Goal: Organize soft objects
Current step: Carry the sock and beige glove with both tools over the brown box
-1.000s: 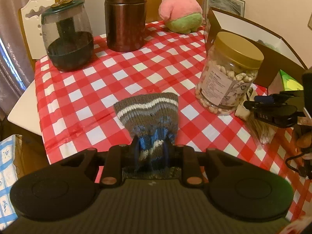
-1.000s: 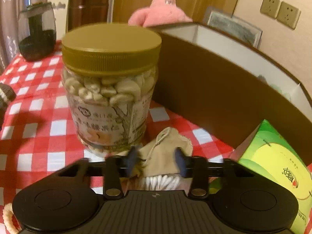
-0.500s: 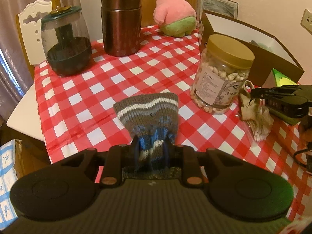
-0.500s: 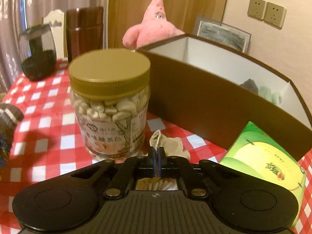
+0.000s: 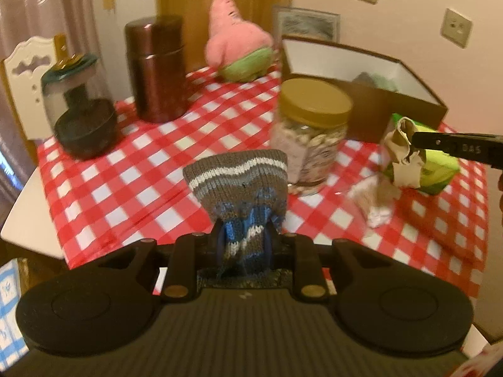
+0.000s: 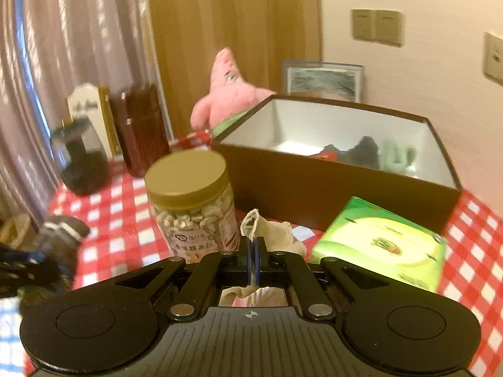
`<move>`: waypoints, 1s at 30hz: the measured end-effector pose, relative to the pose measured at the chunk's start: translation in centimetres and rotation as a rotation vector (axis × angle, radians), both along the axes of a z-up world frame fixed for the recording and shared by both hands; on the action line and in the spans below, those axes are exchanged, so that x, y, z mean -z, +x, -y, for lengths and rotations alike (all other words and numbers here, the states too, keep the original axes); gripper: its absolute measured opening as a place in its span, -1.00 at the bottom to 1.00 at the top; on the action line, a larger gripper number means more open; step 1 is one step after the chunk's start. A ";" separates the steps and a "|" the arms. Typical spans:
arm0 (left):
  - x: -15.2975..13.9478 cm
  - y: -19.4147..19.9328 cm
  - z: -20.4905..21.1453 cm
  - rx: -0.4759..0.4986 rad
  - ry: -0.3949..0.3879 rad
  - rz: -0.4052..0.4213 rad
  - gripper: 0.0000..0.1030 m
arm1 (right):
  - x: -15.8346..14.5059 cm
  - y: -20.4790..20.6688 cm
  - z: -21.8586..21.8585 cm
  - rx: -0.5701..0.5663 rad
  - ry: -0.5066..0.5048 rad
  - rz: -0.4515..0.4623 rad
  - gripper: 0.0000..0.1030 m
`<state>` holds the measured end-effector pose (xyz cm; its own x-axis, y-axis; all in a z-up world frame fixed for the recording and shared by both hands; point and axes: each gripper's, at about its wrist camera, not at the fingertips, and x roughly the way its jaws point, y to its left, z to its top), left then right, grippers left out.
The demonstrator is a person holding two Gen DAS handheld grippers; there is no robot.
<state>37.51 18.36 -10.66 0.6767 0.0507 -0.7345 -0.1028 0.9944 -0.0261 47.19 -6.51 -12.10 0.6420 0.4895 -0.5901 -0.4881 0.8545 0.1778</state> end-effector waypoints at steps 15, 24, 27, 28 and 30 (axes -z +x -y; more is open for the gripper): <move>-3.9 3.0 9.5 0.122 0.004 0.080 -0.58 | -3.7 -0.1 8.5 -0.029 0.122 -0.040 -0.96; -6.7 10.2 13.9 0.089 0.010 0.146 -0.57 | -5.7 5.7 11.9 -0.099 0.174 0.013 -0.96; -7.7 13.2 14.4 0.074 0.025 0.173 -0.57 | -6.5 8.2 12.8 -0.108 0.185 0.035 -0.96; -8.0 14.1 14.5 0.072 0.032 0.180 -0.57 | -6.7 9.1 13.1 -0.107 0.186 0.044 -0.96; -8.4 16.3 14.6 0.065 0.043 0.187 -0.57 | -6.9 10.9 13.6 -0.102 0.189 0.055 -0.96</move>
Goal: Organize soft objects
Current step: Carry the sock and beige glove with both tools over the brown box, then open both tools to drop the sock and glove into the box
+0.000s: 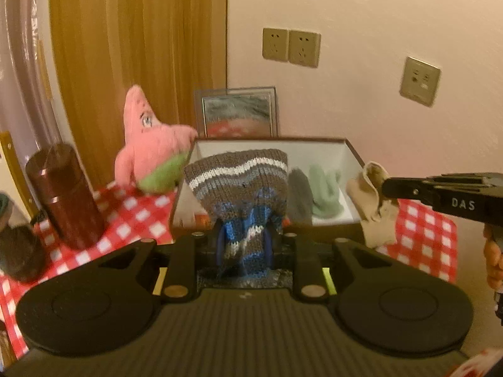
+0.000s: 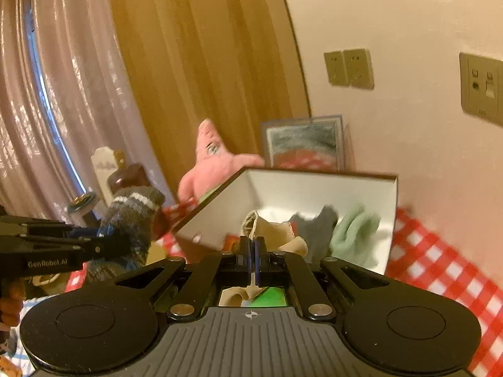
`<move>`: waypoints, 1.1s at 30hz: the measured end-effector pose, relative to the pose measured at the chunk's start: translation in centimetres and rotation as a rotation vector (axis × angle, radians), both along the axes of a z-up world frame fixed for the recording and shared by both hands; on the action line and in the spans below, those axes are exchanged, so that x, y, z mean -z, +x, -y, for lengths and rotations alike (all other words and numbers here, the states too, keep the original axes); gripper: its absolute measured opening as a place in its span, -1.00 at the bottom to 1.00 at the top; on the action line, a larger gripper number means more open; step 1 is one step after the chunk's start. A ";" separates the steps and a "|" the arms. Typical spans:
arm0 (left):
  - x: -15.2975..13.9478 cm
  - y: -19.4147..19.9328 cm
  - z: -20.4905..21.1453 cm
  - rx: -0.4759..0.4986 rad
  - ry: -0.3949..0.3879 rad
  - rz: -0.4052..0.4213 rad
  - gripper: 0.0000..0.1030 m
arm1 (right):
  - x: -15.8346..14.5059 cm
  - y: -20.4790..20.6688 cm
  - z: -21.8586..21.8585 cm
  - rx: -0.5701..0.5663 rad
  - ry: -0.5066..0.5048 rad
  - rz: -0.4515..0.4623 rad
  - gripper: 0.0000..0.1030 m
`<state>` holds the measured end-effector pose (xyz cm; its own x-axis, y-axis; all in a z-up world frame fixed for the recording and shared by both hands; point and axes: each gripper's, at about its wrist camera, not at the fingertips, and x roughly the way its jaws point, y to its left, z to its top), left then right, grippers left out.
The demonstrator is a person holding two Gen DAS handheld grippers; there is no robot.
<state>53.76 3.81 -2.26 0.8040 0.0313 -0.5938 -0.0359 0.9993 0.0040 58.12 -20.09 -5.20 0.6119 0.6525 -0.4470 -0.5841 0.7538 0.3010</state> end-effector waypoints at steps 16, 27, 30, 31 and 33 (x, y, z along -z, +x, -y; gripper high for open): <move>2.0 12.3 -0.4 -0.038 0.028 -0.062 -0.57 | 4.3 12.0 0.3 0.060 -0.144 -0.118 -0.95; 3.4 15.7 -0.2 -0.043 0.063 -0.090 -0.28 | 5.9 13.0 1.4 0.047 -0.132 -0.192 -0.78; 3.5 16.2 -0.1 -0.053 0.084 -0.089 -0.06 | 5.9 12.6 1.7 0.050 -0.119 -0.195 0.01; 3.5 16.2 -0.1 -0.060 0.091 -0.088 -0.02 | 5.8 12.4 1.8 0.054 -0.114 -0.188 0.21; 3.4 16.1 -0.2 -0.064 0.092 -0.090 0.02 | 5.6 11.9 2.0 0.052 -0.100 -0.167 0.24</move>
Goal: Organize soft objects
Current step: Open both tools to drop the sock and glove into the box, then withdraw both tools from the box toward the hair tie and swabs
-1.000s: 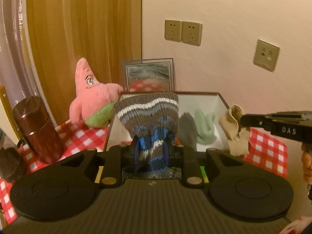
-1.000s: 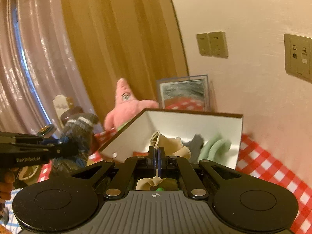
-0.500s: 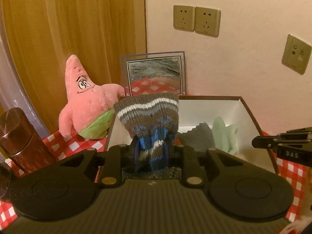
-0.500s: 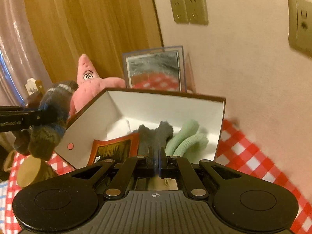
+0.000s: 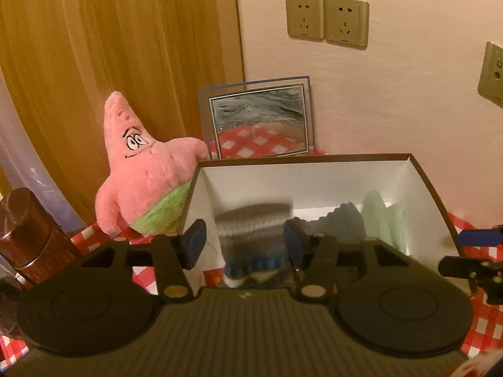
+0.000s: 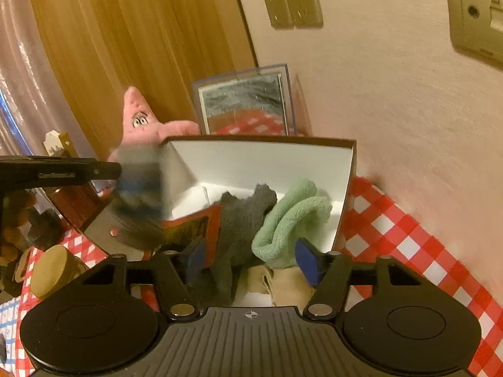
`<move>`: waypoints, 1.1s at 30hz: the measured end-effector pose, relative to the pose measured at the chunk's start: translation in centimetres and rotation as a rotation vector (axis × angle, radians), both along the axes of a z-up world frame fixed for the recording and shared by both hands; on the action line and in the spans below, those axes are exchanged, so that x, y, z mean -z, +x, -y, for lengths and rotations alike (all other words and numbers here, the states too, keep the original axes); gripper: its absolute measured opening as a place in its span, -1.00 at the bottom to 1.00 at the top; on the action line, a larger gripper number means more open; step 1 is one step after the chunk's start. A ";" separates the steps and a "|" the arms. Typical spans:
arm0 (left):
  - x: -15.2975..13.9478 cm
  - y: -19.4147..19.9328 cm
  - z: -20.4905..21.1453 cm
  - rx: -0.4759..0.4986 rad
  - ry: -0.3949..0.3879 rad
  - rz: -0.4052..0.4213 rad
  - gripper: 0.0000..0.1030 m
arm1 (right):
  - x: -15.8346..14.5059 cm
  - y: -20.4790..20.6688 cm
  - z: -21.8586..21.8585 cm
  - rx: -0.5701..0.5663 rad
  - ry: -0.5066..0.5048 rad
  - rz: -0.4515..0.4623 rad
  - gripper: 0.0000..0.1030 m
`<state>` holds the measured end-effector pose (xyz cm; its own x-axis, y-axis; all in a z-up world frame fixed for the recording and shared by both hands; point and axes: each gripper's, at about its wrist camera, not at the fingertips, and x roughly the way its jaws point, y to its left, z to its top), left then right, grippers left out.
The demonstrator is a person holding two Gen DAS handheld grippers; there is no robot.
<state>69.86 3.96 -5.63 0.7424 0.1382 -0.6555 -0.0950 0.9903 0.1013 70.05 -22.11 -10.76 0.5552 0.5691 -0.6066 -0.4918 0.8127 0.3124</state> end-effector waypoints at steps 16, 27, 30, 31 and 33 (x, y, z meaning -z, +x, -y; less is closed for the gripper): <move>-1.5 -11.6 0.8 -0.031 -0.067 -0.031 0.02 | -1.1 -4.7 2.6 -0.040 0.101 -0.072 0.27; -1.3 -20.4 1.1 -0.128 -0.138 -0.088 0.02 | -2.2 -10.6 2.9 -0.038 0.062 -0.039 0.27; -1.0 -22.4 1.1 -0.126 -0.145 -0.096 0.02 | -2.1 -12.6 2.7 -0.044 0.050 -0.041 0.27; -1.0 -23.0 1.0 -0.123 -0.146 -0.096 0.02 | -2.0 -13.3 2.6 -0.044 0.044 -0.041 0.27; -0.9 -24.3 0.8 -0.124 -0.156 -0.098 0.02 | -1.8 -14.8 2.2 -0.046 0.027 -0.044 0.27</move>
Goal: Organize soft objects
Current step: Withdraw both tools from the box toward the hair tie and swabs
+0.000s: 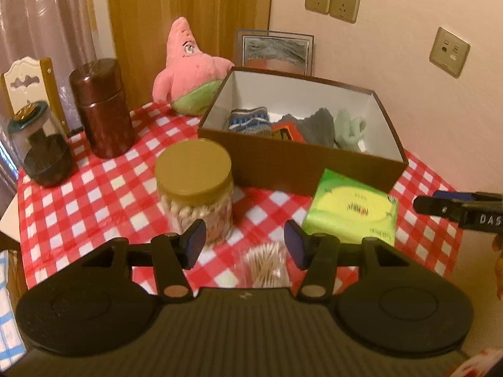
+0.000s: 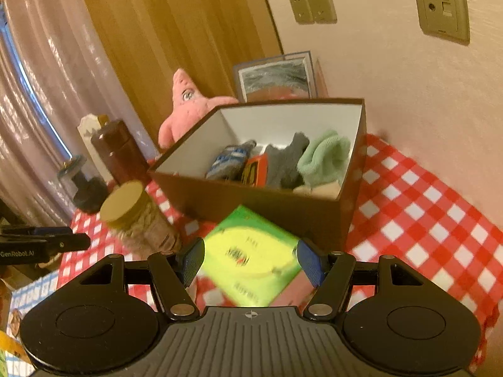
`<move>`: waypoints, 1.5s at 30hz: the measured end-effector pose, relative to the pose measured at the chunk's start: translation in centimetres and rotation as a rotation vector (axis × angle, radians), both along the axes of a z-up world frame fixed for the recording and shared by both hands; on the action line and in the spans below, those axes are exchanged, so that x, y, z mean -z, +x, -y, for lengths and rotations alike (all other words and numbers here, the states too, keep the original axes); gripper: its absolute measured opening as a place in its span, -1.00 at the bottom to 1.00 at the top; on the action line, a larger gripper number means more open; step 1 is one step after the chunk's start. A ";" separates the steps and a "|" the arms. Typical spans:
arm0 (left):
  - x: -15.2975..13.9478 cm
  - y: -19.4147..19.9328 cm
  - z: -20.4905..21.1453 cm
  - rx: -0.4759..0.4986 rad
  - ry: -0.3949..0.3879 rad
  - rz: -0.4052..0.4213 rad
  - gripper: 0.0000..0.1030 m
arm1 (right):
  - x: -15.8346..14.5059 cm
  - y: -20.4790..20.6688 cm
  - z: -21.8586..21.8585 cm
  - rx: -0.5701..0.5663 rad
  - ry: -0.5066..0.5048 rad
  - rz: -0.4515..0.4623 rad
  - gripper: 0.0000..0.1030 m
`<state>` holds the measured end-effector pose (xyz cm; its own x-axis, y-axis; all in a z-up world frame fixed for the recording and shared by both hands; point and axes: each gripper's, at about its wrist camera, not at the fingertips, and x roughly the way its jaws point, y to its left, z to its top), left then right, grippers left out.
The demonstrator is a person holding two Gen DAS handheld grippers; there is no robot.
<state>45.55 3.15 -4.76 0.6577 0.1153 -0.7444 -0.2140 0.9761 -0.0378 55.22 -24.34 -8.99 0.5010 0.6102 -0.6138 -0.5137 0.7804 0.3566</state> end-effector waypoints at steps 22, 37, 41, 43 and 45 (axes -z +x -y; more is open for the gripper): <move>4.6 -12.2 -3.2 -0.029 -0.035 -0.092 -0.01 | 2.8 -12.3 -7.3 -0.075 -0.087 -0.097 0.27; 8.3 -12.6 -3.2 -0.035 -0.021 -0.156 0.00 | 5.6 -13.1 -9.3 -0.084 -0.164 -0.112 0.27; 9.0 -12.1 -3.1 -0.031 -0.016 -0.154 0.00 | 6.6 -12.7 -9.4 -0.086 -0.177 -0.136 0.27; 9.4 -11.8 -3.2 -0.034 -0.021 -0.158 0.00 | 7.0 -12.5 -9.5 -0.090 -0.191 -0.141 0.27; 9.9 -11.7 -3.3 -0.036 -0.018 -0.166 0.00 | 7.3 -12.1 -9.7 -0.092 -0.201 -0.143 0.27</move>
